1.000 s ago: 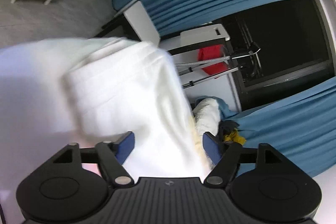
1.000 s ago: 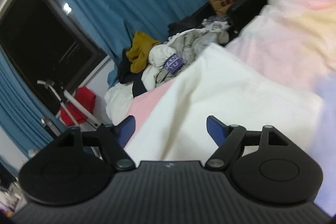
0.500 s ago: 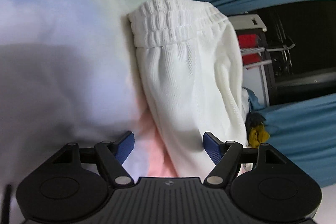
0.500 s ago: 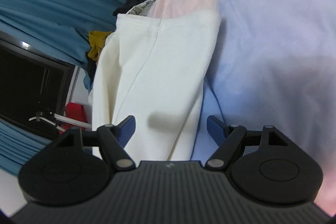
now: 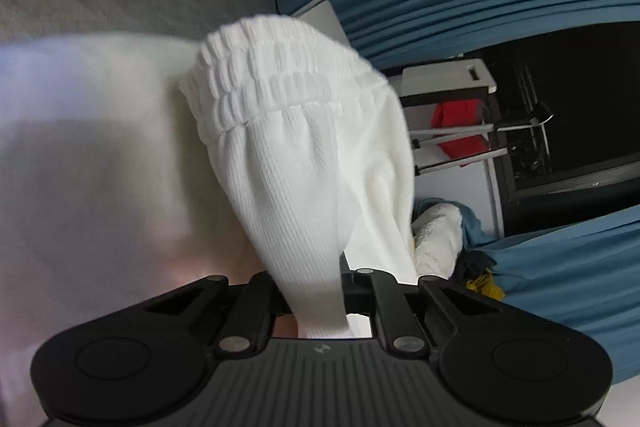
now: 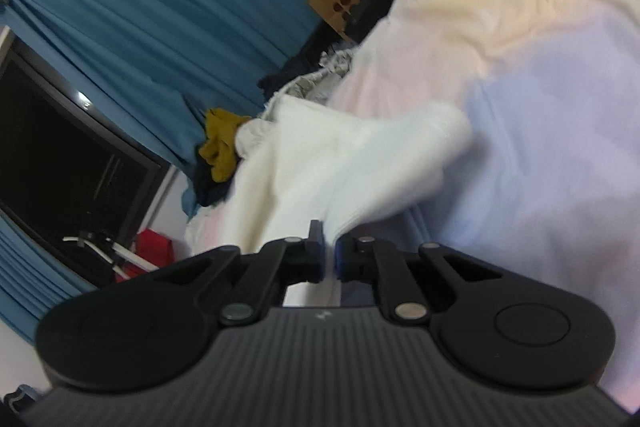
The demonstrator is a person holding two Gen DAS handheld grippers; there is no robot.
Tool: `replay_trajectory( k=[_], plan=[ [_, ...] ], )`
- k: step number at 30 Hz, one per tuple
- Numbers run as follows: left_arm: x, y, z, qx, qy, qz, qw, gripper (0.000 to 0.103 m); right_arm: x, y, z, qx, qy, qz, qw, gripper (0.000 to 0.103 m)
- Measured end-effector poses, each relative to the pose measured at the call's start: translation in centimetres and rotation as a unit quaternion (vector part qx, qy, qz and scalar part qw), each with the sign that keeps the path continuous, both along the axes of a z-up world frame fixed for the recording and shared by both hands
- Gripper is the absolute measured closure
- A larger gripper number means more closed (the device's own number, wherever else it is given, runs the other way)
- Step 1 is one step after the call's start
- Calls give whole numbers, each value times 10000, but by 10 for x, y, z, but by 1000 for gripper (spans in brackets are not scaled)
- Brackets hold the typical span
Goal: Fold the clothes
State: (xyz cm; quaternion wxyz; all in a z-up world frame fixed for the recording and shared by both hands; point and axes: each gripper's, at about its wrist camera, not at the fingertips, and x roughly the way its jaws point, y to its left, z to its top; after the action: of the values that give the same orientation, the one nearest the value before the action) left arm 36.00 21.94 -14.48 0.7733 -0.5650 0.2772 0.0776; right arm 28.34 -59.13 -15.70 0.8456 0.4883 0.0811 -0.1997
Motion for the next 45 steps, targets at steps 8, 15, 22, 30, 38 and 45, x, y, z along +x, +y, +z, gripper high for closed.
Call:
replay_trajectory(
  k=[8, 15, 22, 30, 38, 45],
  plan=[
    [-90, 43, 54, 228, -28, 87, 9997, 94, -42, 14, 20, 209, 295, 331, 9988, 95],
    [-210, 94, 70, 299, 335, 57, 9990, 94, -91, 40, 15, 583, 1023, 788, 9899, 95],
    [-298, 117, 35, 345, 656, -155, 9971, 93, -109, 47, -7, 1185, 1707, 948, 9736, 94],
    [-323, 98, 33, 701, 682, -382, 9945, 67, -110, 59, -4, 765, 2009, 1025, 9712, 88],
    [-342, 38, 75, 1891, 622, -1057, 9743, 27, -122, 53, 17, 185, 2130, 451, 9758, 27],
    [-332, -64, 118, 3285, 80, -1734, 9284, 24, -128, 63, 48, -576, 1832, 414, 9805, 27]
  ],
)
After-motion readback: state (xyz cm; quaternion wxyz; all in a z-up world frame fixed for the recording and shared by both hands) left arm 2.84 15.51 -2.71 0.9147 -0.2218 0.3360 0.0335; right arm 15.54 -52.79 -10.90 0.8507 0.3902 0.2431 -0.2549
